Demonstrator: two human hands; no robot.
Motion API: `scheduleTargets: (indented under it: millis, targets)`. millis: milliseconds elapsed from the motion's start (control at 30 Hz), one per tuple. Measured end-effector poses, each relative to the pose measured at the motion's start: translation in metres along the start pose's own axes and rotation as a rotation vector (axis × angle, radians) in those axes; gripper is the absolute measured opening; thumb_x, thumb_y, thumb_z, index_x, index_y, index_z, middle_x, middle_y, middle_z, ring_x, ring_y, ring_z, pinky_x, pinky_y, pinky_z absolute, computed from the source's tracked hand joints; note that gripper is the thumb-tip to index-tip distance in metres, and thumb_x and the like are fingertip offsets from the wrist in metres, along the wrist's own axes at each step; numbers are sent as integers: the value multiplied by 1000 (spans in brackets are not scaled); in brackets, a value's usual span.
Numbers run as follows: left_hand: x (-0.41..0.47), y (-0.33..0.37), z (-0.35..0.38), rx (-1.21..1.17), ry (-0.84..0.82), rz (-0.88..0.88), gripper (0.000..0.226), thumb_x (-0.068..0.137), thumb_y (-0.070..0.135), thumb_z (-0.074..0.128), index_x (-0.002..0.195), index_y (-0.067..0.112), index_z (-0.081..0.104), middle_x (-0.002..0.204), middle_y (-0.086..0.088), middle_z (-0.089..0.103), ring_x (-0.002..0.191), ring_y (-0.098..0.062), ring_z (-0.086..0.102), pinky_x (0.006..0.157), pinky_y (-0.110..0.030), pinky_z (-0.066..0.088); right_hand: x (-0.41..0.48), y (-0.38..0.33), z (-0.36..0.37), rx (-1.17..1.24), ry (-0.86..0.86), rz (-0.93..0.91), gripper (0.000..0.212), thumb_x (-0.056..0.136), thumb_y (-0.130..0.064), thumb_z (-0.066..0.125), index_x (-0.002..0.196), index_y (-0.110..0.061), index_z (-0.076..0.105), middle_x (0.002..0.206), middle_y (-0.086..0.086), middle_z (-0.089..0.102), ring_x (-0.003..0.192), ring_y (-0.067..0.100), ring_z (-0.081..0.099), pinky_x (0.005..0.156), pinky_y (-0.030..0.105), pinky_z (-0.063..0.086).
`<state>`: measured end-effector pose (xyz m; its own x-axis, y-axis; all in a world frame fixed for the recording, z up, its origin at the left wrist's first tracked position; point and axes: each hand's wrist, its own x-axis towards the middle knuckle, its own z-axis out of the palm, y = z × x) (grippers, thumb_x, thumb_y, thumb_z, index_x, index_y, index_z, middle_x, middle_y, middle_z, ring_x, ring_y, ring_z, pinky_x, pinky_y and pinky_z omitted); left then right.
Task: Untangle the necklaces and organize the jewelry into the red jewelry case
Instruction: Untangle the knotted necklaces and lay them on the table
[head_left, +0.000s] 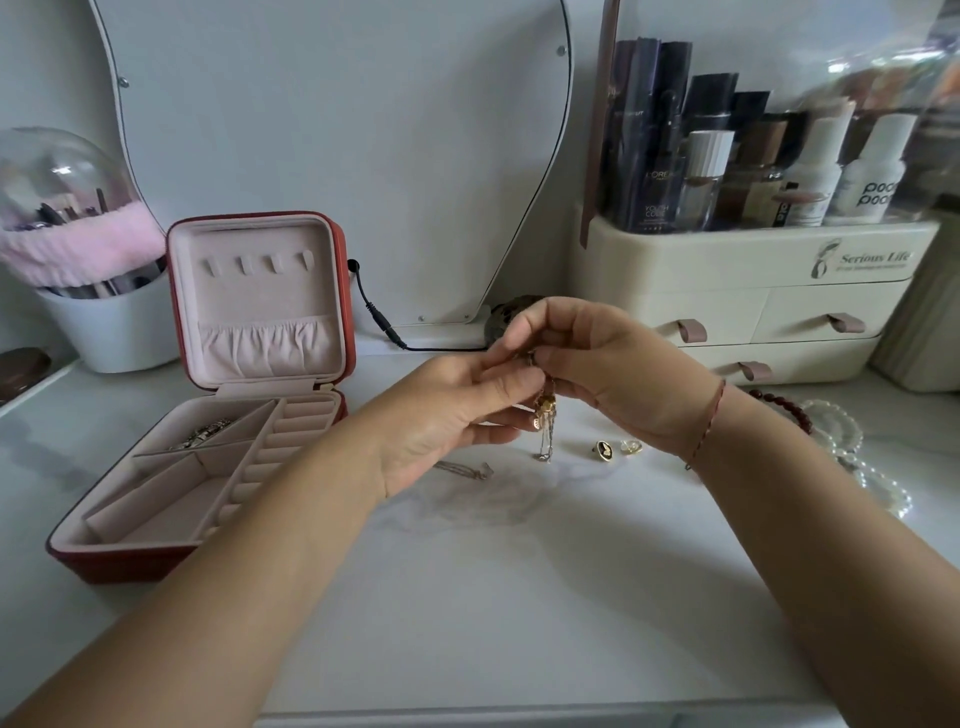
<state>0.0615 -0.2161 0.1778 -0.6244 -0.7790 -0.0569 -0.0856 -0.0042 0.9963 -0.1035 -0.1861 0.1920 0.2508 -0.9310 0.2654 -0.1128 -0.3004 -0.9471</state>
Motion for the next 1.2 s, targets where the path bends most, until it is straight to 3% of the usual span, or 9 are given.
scheduleTargets:
  millis: [100,167,400,567,667,833,967,1067,1200]
  targets:
    - [1,-3,1,52,34,-15,32,77,17,71,108,14,65,87,3,71,82,-8,65,76,-23,48,-1,0,3,-187,-12,-65,33,88,21,35,99,-1,57,105,19,67,98,24,68,91,36,53]
    - [1,-3,1,30,65,-20,25,80,8,70,103,16,66,82,6,71,81,-8,67,80,-27,49,-1,0,6,-311,-13,-93,36,88,19,37,102,-5,59,105,10,68,100,18,66,93,33,51]
    - [-1,1,-3,109,100,-64,12,85,17,67,97,16,71,86,-2,75,68,-6,63,70,-19,44,0,0,3,-546,178,-108,29,86,8,50,95,-16,64,92,-5,70,80,12,66,77,20,53]
    - [-1,2,-12,136,167,-47,13,82,15,69,94,14,73,88,-4,75,73,-9,60,75,-23,42,-2,1,0,-592,174,-40,20,86,3,55,89,-16,63,78,-1,72,71,6,69,77,36,55]
    - [0,2,-15,115,231,-2,9,82,11,69,88,16,74,81,-1,73,72,-11,58,67,-17,43,-3,1,-2,-589,179,-21,17,85,0,59,87,-16,63,71,-1,71,66,6,69,74,43,56]
    - [0,5,-15,68,312,110,12,84,10,67,88,19,73,80,1,73,86,-15,60,89,-35,43,-2,-1,-5,-625,143,29,16,87,-4,61,89,-19,65,72,-5,68,53,3,60,62,20,52]
    - [-1,8,-12,-7,357,194,18,68,25,72,85,18,72,76,3,70,76,-10,58,80,-29,42,-3,-1,-5,-593,108,67,15,89,-10,59,88,-23,66,65,-8,65,49,0,52,55,10,44]
    - [-1,9,-11,-51,362,224,29,57,32,75,82,19,72,77,-4,64,86,-16,59,83,-29,45,-3,0,-5,-569,98,69,11,90,-14,60,91,-20,70,58,-12,60,48,0,49,51,9,41]
    - [-1,10,-10,-85,402,265,26,58,32,74,81,19,71,76,-5,55,78,-13,56,74,-23,47,-3,0,-3,-582,97,64,8,86,-23,67,89,-19,72,47,-15,47,44,3,39,44,8,30]
